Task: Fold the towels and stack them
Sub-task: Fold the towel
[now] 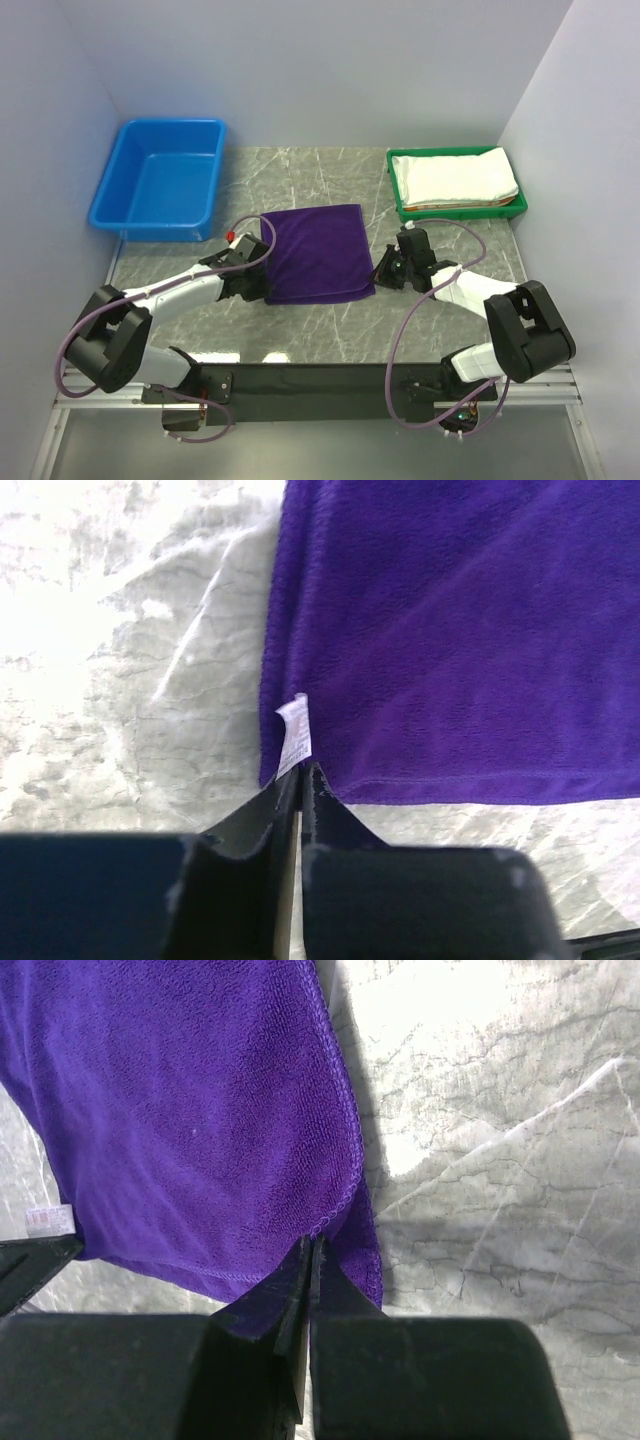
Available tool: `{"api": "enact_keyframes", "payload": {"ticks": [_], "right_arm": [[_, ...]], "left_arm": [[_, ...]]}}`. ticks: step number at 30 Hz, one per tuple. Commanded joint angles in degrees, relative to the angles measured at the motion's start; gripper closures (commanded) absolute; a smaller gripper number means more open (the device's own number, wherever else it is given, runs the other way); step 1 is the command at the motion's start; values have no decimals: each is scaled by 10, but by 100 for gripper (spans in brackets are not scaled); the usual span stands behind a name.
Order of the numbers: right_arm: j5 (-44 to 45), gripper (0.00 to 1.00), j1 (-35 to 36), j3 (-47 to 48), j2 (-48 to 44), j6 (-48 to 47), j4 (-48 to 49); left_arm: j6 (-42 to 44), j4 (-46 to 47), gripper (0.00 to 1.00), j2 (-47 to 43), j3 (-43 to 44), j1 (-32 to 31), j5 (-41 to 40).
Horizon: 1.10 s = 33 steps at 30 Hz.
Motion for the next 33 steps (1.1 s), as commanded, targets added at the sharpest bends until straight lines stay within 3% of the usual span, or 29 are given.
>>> {"api": "enact_keyframes", "payload": {"ticks": [1,8,19,27,33], "right_arm": [[-2,100,-4,-7,-15,-7,20],[6,100,-5,4,-26,-16,5],[16,100,-5,48,-120,-33,-93],[-7,100,-4,-22,-169,1,-91],[-14,100,-4,-55,-133,27,-55]], "left_arm": [[-3,-2,97,2,28,-4,-13],[0,-33,99,-13,46,-4,-39],[17,-129,99,-55,134,-4,-77],[-12,-97,99,-88,50,-4,-15],[-18,-42,99,-45,-5,-5,18]]}}
